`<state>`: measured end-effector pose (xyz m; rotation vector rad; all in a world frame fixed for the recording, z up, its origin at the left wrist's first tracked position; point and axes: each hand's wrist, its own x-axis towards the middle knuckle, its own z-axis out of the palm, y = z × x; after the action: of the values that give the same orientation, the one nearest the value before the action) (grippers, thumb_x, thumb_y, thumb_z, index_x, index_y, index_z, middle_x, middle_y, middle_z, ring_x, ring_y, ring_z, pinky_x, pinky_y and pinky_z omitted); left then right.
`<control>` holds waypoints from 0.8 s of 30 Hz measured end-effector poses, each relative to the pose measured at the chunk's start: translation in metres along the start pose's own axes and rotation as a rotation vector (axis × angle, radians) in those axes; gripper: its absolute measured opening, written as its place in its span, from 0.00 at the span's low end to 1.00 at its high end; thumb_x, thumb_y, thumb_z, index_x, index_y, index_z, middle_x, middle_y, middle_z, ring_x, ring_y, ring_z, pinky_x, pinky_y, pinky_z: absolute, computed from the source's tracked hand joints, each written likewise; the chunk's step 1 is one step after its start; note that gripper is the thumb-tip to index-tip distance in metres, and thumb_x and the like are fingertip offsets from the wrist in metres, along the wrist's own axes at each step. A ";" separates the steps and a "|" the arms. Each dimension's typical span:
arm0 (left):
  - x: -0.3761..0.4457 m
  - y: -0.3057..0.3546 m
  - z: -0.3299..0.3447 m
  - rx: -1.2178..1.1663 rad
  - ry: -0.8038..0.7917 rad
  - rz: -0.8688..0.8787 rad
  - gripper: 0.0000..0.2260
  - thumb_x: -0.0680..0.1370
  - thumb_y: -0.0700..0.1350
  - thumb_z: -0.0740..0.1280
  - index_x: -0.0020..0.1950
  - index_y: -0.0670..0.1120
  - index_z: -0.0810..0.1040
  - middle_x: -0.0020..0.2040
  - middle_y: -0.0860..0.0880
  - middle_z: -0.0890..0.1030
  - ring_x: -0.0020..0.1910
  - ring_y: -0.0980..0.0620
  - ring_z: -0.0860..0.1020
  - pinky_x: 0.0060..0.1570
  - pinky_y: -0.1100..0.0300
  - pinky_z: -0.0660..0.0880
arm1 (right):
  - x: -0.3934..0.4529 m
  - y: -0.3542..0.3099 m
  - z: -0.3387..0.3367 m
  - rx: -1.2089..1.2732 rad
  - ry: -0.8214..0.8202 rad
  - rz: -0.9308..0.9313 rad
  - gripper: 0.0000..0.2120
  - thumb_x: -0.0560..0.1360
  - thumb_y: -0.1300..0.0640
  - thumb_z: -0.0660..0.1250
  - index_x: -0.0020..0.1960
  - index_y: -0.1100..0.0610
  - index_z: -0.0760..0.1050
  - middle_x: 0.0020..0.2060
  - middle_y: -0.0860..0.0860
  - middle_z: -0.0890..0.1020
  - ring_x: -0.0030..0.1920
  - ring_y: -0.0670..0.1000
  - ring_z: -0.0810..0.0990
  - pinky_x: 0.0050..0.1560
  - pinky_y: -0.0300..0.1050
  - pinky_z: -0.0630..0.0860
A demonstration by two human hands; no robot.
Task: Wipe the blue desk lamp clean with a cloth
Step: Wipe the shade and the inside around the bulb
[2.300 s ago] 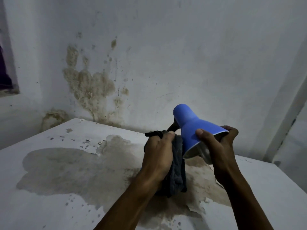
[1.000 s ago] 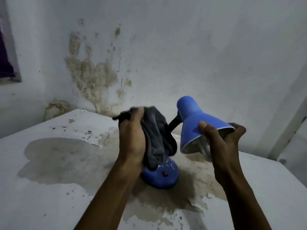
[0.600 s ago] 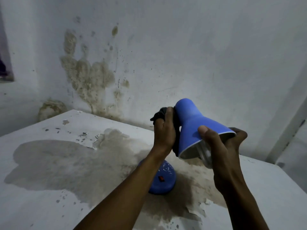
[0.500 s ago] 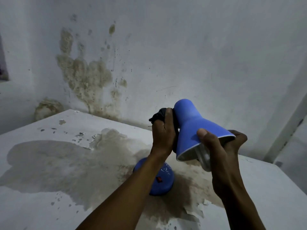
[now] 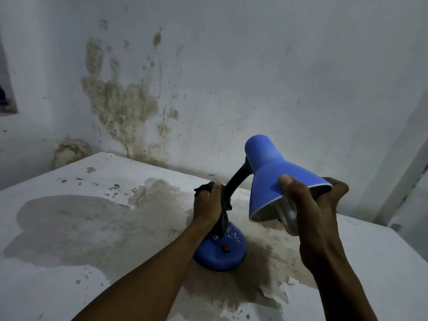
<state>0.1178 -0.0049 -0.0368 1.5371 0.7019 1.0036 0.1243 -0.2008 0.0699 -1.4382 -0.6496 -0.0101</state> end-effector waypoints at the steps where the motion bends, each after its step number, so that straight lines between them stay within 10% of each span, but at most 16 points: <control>1: 0.002 -0.006 -0.004 0.087 -0.031 -0.040 0.19 0.83 0.53 0.57 0.42 0.45 0.81 0.34 0.49 0.83 0.38 0.55 0.82 0.39 0.64 0.76 | -0.001 0.000 0.001 -0.005 -0.002 -0.002 0.38 0.52 0.32 0.70 0.54 0.45 0.59 0.45 0.39 0.71 0.44 0.39 0.78 0.45 0.49 0.73; 5: 0.013 -0.004 -0.013 0.243 -0.105 -0.092 0.20 0.81 0.55 0.59 0.41 0.43 0.81 0.37 0.46 0.84 0.39 0.51 0.83 0.45 0.54 0.76 | -0.002 0.000 0.004 -0.009 -0.005 -0.009 0.39 0.52 0.31 0.70 0.55 0.45 0.58 0.46 0.43 0.71 0.48 0.46 0.78 0.45 0.50 0.74; 13: 0.013 0.067 -0.004 -0.409 -0.298 -0.062 0.20 0.81 0.49 0.60 0.30 0.47 0.78 0.26 0.48 0.80 0.25 0.51 0.78 0.26 0.64 0.73 | -0.003 0.002 0.005 -0.023 0.019 0.017 0.38 0.52 0.30 0.69 0.54 0.44 0.58 0.45 0.40 0.71 0.46 0.41 0.77 0.45 0.48 0.73; 19: 0.006 0.115 0.006 -0.534 -0.293 -0.051 0.17 0.80 0.55 0.63 0.38 0.46 0.79 0.31 0.51 0.80 0.32 0.52 0.79 0.31 0.61 0.76 | -0.003 0.000 0.008 -0.065 0.042 0.043 0.37 0.52 0.28 0.69 0.52 0.43 0.57 0.45 0.41 0.72 0.45 0.41 0.79 0.50 0.53 0.77; 24: -0.018 0.069 0.002 -0.164 -0.164 0.060 0.24 0.78 0.65 0.57 0.40 0.46 0.77 0.35 0.48 0.79 0.38 0.44 0.79 0.42 0.51 0.73 | -0.001 -0.002 0.008 -0.078 0.053 0.076 0.38 0.52 0.27 0.69 0.52 0.42 0.56 0.46 0.42 0.72 0.49 0.46 0.80 0.52 0.57 0.79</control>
<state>0.1056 -0.0360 0.0264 1.4842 0.4498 0.9433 0.1195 -0.1944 0.0717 -1.5326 -0.5558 -0.0140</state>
